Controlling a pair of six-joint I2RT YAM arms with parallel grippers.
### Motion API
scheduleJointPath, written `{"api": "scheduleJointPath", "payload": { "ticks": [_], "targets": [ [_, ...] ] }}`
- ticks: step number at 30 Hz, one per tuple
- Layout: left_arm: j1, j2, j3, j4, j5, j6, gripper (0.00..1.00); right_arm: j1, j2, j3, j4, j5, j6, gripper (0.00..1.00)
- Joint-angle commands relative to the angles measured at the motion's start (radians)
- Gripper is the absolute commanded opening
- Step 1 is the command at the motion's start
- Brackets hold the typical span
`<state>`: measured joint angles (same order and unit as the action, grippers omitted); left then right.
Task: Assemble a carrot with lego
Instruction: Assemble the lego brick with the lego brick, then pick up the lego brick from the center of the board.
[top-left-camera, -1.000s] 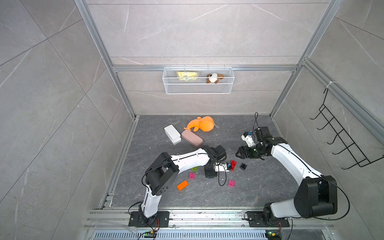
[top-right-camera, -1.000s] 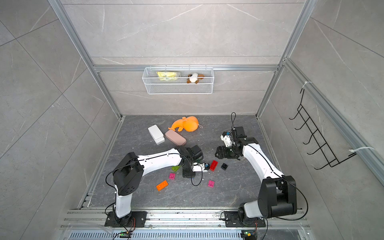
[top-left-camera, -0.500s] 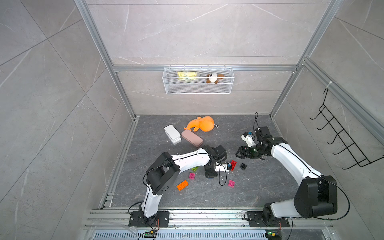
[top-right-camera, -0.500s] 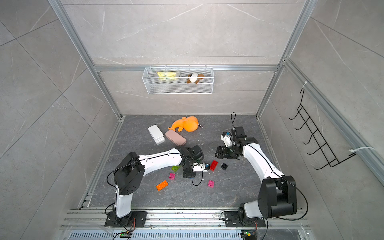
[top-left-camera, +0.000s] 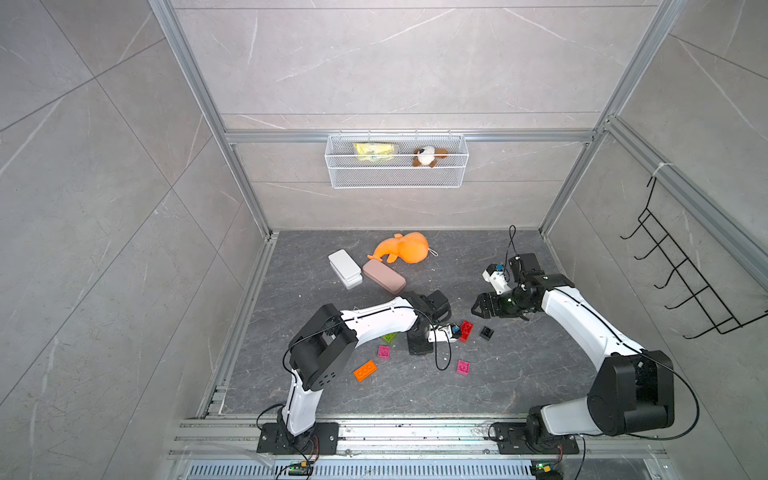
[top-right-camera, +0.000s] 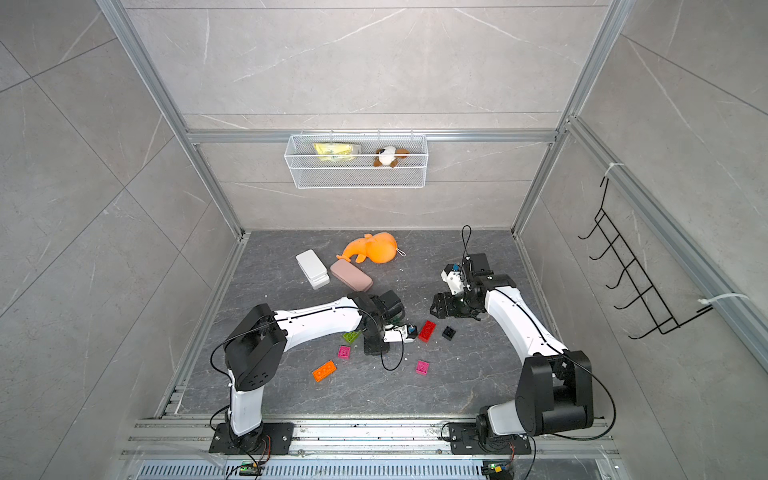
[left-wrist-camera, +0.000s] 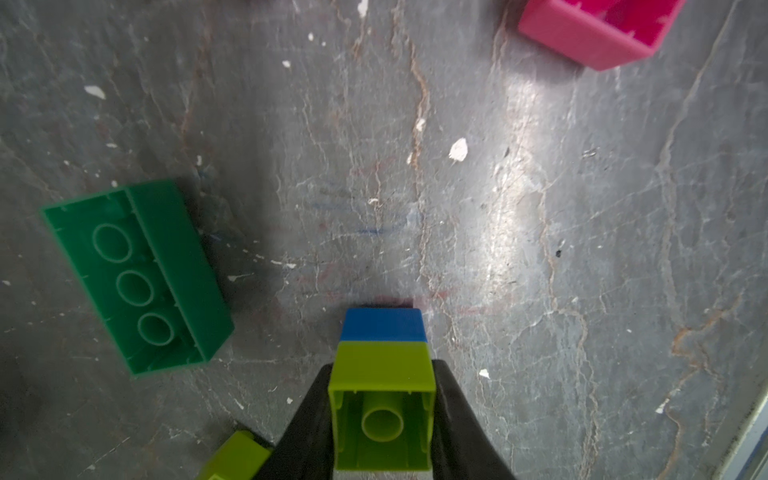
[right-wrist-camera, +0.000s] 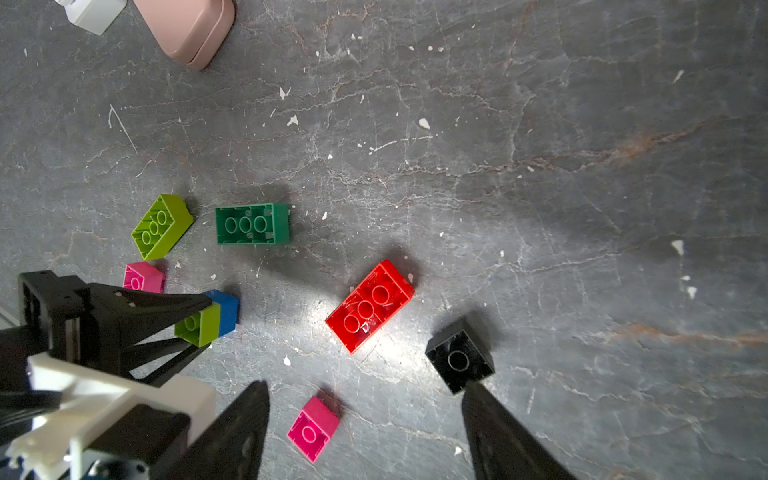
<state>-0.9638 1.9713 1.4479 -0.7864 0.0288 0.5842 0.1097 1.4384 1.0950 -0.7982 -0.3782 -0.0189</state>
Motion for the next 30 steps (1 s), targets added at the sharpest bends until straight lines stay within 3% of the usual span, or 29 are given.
{"api": "scheduleJointPath", "payload": {
  "ticks": [1, 10, 17, 21, 25, 27, 30],
  "targets": [
    [0.02, -0.005, -0.007, -0.042, -0.021, 0.029, 0.27, -0.005, -0.015, 0.015, -0.034, -0.006, -0.013, 0.77],
    [0.02, -0.017, 0.05, -0.005, 0.049, -0.008, 0.47, -0.004, -0.01, 0.016, -0.041, -0.03, -0.008, 0.77],
    [0.061, -0.141, 0.031, 0.065, 0.152, -0.116, 0.71, -0.004, -0.012, 0.022, -0.046, -0.041, -0.008, 0.77],
    [0.137, -0.277, -0.106, 0.19, 0.091, -0.313, 0.71, -0.004, -0.022, 0.02, -0.048, -0.044, -0.008, 0.77],
    [0.193, -0.404, -0.301, 0.334, -0.033, -0.593, 0.7, -0.004, -0.027, 0.011, -0.039, -0.042, -0.009, 0.77],
    [0.206, -0.427, -0.368, 0.369, -0.097, -0.711, 0.7, -0.004, -0.017, 0.013, -0.039, -0.05, -0.009, 0.77],
    [0.213, -0.417, -0.435, 0.398, -0.111, -0.788, 0.72, -0.003, -0.006, 0.013, -0.029, -0.079, -0.008, 0.77]
  ]
}}
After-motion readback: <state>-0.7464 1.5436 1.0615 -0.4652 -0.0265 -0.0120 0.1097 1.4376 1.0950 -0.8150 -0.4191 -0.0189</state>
